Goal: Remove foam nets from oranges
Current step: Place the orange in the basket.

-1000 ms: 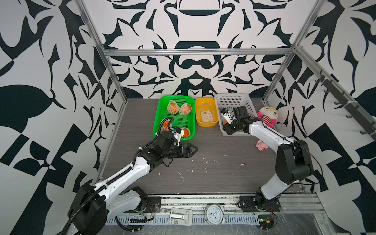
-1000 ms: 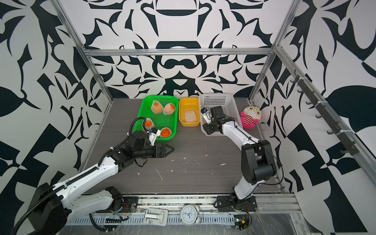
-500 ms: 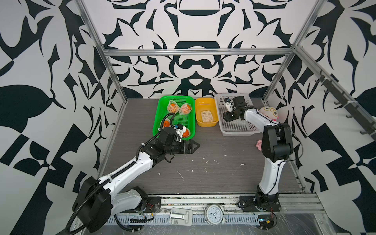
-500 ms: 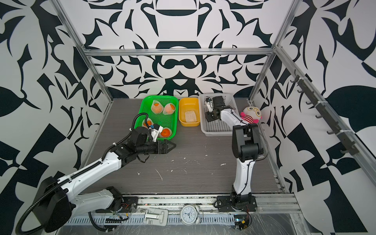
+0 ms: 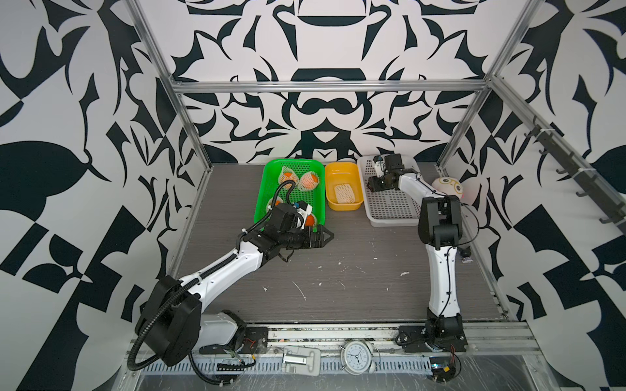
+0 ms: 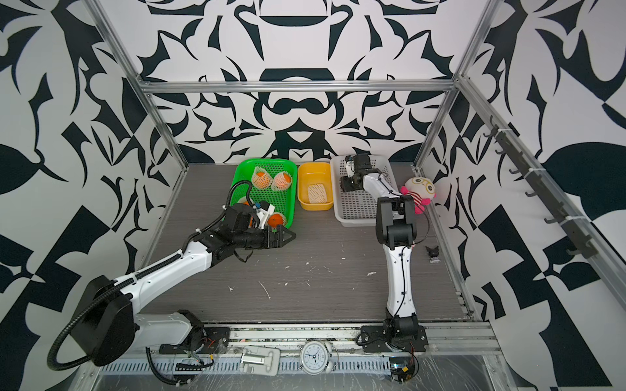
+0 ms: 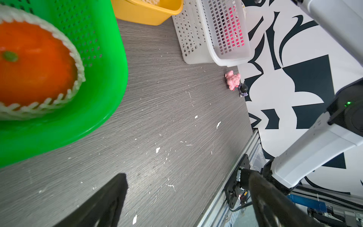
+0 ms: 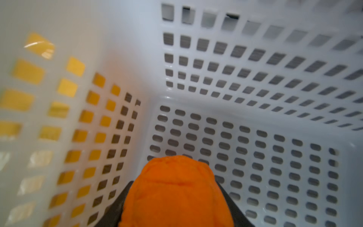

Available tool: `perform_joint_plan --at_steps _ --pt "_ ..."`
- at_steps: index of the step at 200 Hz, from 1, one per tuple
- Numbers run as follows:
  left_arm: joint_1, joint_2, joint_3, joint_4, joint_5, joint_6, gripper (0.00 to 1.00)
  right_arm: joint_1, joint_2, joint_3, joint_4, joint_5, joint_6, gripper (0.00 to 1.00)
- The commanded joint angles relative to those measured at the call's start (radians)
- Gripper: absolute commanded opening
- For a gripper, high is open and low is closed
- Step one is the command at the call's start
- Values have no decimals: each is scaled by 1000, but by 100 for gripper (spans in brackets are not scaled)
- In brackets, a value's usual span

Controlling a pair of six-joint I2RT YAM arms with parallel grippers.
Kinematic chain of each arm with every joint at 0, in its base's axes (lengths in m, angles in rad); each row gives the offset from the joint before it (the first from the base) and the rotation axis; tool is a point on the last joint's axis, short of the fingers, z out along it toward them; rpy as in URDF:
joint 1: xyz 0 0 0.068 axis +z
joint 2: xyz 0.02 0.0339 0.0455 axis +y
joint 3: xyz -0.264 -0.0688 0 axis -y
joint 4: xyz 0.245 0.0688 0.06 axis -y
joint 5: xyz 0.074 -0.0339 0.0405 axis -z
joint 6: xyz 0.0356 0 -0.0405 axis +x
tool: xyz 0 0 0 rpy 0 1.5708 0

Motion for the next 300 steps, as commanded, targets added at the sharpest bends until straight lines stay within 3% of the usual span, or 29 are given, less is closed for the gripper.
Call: perform_joint_plan --at_steps 1,130,300 --pt "5 -3 23 7 14 0 100 -6 -11 76 25 -35 55 24" --pt "7 -56 0 -17 -3 -6 100 -6 66 168 90 -60 132 34" --pt "7 -82 -31 7 1 -21 100 -6 95 178 91 -44 149 59"
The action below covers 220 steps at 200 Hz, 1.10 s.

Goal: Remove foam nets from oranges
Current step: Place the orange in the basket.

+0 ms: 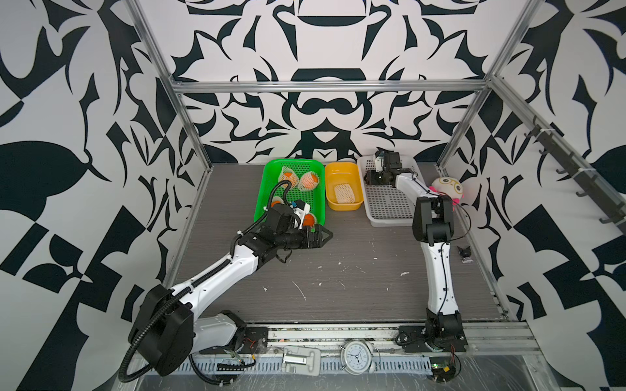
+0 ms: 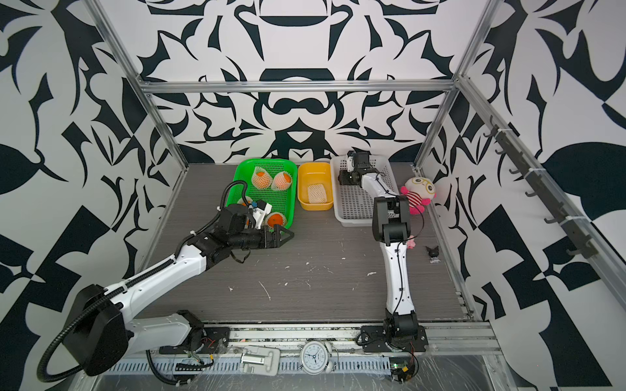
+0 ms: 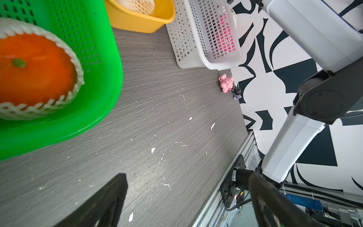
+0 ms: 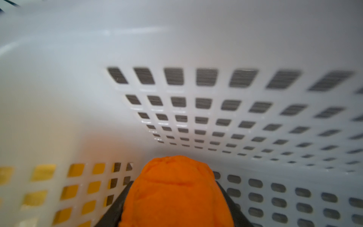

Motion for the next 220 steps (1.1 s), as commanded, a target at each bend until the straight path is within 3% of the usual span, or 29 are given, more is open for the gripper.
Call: perform_joint_plan --at_steps 1,117,220 --pt "3 -20 -19 14 5 -9 100 -1 -30 35 7 5 -2 59" --pt "3 -29 -21 14 -2 -11 99 -1 -36 54 -19 6 -7 69" --pt "3 -47 -28 14 -14 -14 100 -1 -92 34 -44 20 -27 85"
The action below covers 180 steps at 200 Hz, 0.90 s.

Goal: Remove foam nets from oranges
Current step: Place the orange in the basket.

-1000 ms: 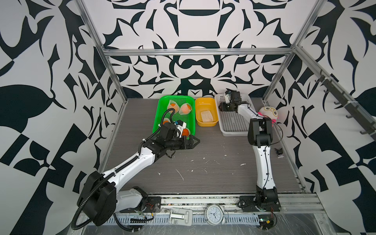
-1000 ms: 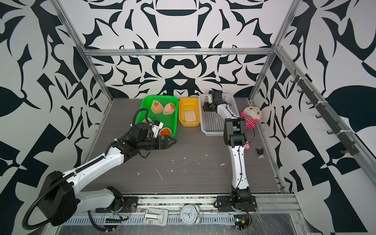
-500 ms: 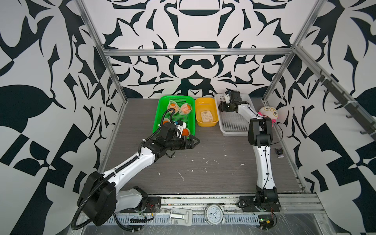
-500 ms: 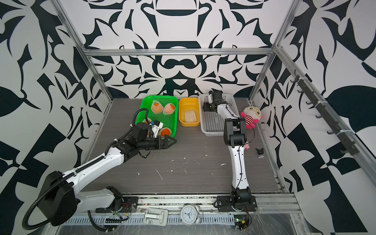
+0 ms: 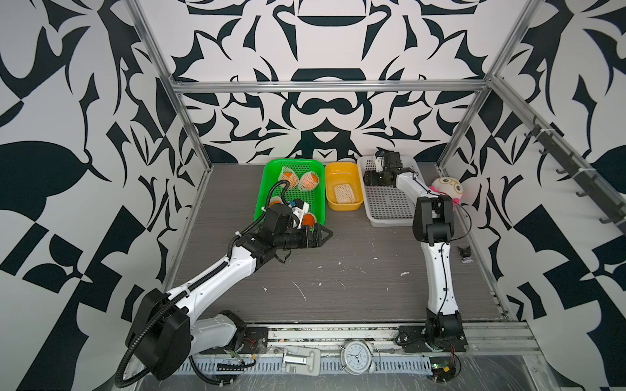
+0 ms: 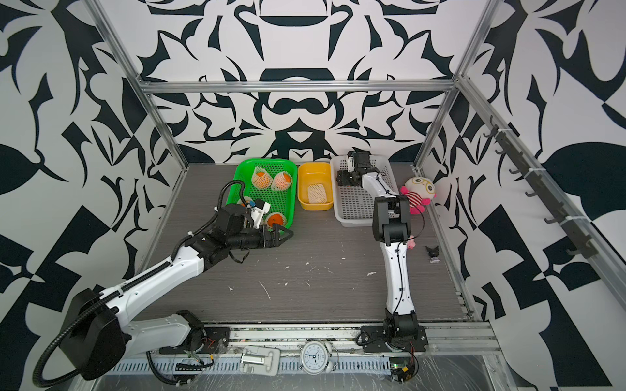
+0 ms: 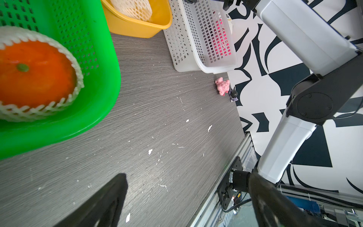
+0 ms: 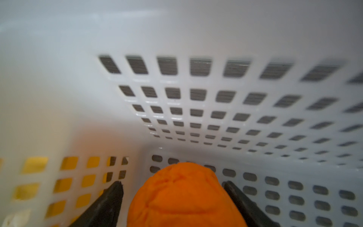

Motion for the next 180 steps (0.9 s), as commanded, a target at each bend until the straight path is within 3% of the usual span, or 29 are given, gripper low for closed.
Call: perform_joint_plan --at_steps 1,126,180 --pt "2 -22 -27 13 -8 -1 100 0 -92 22 -7 9 -8 86" --pt "3 -49 -35 13 -14 2 99 0 -159 16 -48 -19 14 87" --pt "3 -70 -1 -74 -45 -8 100 1 -352 -138 -21 -17 11 87"
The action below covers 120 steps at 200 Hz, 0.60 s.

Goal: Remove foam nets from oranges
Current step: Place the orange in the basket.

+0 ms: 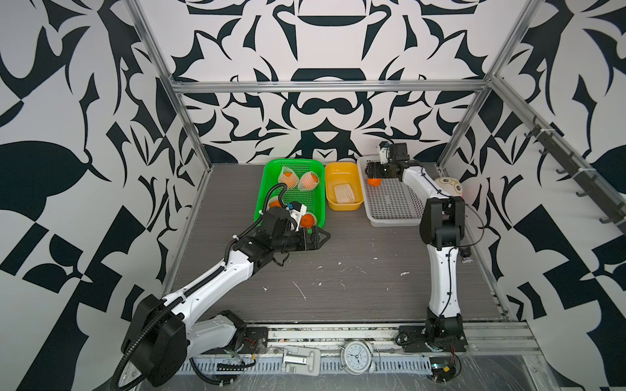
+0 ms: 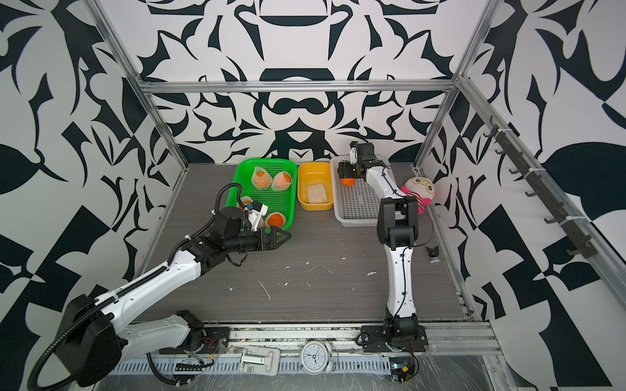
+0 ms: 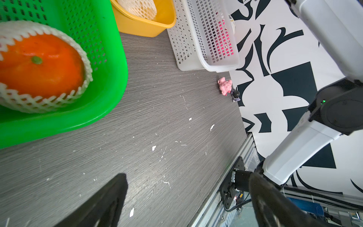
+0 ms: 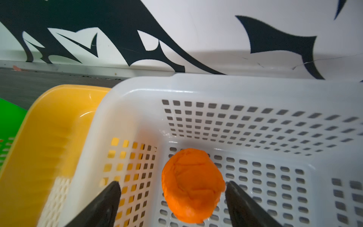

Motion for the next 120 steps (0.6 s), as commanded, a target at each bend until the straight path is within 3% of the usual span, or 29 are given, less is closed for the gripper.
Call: perform_joint_plan --at_steps 1,55,91,120 --pt "3 -25 38 -68 -26 -5 100 1 -165 -64 31 -8 6 87" --pt "12 4 181 -371 -132 17 100 38 -489 -485 133 21 70 87" --pt "34 25 231 -467 -195 40 100 135 -674 -771 197 114 100 88" --pt "70 90 315 -552 -198 61 100 236 -754 -903 192 175 120 94"
